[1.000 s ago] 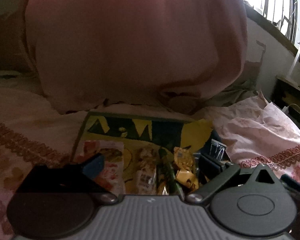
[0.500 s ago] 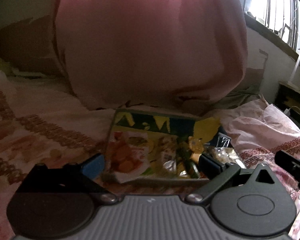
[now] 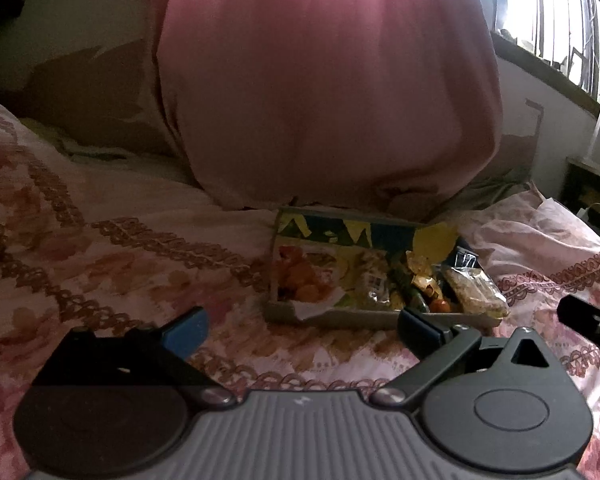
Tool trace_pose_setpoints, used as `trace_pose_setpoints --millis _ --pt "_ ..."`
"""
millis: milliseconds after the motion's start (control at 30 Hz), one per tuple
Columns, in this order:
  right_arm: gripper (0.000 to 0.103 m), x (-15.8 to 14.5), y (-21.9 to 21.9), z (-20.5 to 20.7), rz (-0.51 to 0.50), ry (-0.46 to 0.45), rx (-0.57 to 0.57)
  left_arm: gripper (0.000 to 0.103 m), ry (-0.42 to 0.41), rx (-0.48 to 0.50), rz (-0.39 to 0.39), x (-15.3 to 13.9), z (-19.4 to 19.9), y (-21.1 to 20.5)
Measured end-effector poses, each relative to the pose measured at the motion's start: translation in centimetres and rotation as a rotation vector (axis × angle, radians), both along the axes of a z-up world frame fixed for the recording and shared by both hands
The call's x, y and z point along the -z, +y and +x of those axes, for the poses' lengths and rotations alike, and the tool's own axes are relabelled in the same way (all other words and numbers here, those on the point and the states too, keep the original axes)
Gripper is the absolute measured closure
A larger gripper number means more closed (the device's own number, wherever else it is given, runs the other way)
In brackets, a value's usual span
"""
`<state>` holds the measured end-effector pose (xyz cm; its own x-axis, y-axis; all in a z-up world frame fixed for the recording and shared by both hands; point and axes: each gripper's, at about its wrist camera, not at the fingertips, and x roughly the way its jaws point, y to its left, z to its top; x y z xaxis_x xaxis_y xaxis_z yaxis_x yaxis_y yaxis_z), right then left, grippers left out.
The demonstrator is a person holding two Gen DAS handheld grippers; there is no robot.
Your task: Organize snacks
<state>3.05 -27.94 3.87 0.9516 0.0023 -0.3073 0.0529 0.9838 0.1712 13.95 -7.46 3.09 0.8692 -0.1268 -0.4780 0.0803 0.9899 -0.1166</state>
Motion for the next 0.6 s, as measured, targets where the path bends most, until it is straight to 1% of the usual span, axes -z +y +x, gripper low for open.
trace_pose_setpoints --millis 167,333,600 --pt "0.001 0.5 1.1 -2.1 -0.001 0.02 -0.006 0.001 -0.01 0.007 0.018 -0.2 -2.3 0.9" --pt "0.001 0.8 2.0 -4.4 0.003 0.028 -0.001 0.0 -0.017 0.033 0.062 0.0 -4.1 1.3" --pt "0.001 1.2 2.8 -6.7 0.031 0.04 0.005 0.001 -0.006 0.039 0.049 0.5 -6.1 2.1"
